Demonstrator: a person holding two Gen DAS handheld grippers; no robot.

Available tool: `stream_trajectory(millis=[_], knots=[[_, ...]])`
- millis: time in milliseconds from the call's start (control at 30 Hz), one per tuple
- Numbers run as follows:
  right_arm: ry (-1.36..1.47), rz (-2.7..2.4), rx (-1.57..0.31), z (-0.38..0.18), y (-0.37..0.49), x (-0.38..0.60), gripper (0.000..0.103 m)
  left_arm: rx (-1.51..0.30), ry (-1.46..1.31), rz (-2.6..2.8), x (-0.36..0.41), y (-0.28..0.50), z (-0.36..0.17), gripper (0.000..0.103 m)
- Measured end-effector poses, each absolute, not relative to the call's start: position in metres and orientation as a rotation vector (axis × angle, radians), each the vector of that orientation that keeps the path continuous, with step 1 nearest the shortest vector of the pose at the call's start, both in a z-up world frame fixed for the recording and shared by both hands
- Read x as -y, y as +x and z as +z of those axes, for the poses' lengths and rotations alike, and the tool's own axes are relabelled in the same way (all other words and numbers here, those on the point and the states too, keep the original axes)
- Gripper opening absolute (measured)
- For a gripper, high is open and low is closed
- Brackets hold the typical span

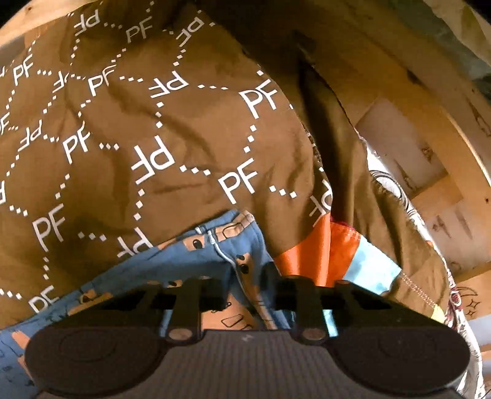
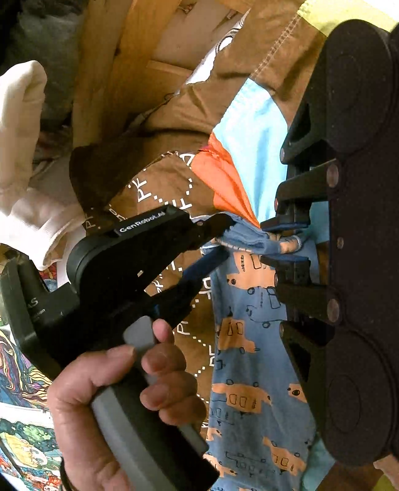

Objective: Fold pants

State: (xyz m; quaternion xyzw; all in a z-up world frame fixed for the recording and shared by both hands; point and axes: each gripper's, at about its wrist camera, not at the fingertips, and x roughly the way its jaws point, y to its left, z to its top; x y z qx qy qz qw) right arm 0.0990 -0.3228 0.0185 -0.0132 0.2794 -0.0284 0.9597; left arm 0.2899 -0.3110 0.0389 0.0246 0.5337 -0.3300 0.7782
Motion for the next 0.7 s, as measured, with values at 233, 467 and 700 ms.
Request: stream_trajectory(millis=[233, 467, 700], knots=[[-0.062, -0.066, -0.548, 0.021, 0.096, 0.32, 0.027, -1.154, 0.003, -0.736, 0.296, 0.293, 0.036, 0.016], [-0.108, -0.064, -0.522, 0.021, 0.094, 0.314, 0.027, -1.156, -0.006, -0.738, 0.295, 0.296, 0.036, 0.016], [-0.102, -0.07, -0.539, 0.017, 0.101, 0.317, 0.018, -1.166, -0.021, -0.741, 0.295, 0.297, 0.034, 0.016]])
